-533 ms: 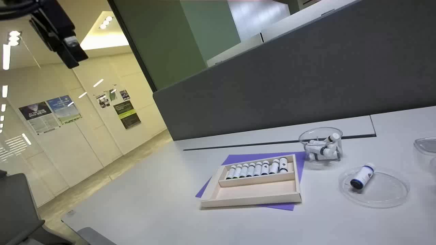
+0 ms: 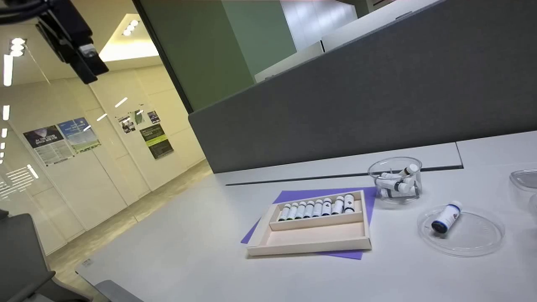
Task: Move the bottle from the lid to the bottom compartment of the box
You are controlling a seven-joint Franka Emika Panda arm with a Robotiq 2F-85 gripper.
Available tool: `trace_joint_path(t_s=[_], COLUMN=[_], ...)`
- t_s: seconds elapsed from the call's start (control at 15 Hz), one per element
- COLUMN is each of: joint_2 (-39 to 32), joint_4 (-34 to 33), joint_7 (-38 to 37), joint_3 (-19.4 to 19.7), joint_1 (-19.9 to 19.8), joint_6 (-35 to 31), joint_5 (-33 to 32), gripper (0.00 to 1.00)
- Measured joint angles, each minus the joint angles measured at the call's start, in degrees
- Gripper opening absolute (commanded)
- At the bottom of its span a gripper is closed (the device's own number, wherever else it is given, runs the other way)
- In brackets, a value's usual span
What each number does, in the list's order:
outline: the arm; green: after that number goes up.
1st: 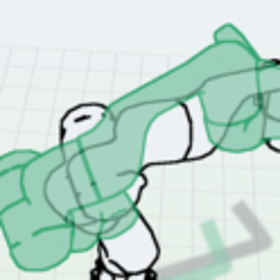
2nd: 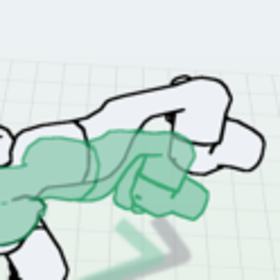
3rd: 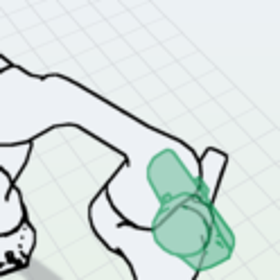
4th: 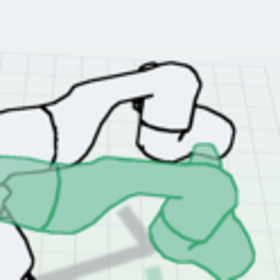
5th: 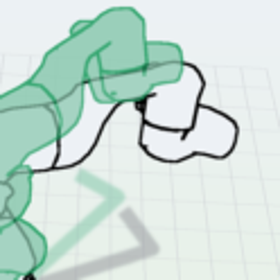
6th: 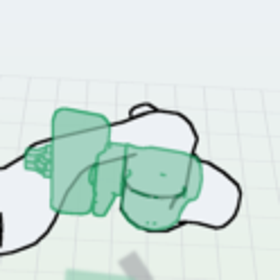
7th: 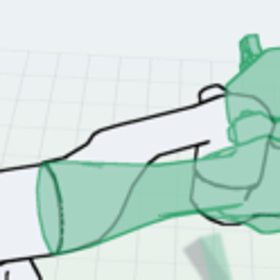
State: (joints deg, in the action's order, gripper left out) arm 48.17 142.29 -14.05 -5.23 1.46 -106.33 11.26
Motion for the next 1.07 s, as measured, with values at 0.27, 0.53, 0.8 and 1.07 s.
trace_joint_path(t_s=[0.27,0.53,0.8,1.07], joint_2=[0.0,-0.8,-7.7,-20.4], joint_4=[0.0,0.3,0.9,-0.6], joint_7=[0.0,2.4,11.5,18.7], joint_3=[0.0,0.2,4.3,9.6], joint_1=[0.0,-0.3,-0.5,-2.2], joint_6=[0.0,-3.6,-12.2,-19.9], joint_5=[0.0,0.0,-0.1,-2.5], gripper=[1.00,1.00,1.00,1.00])
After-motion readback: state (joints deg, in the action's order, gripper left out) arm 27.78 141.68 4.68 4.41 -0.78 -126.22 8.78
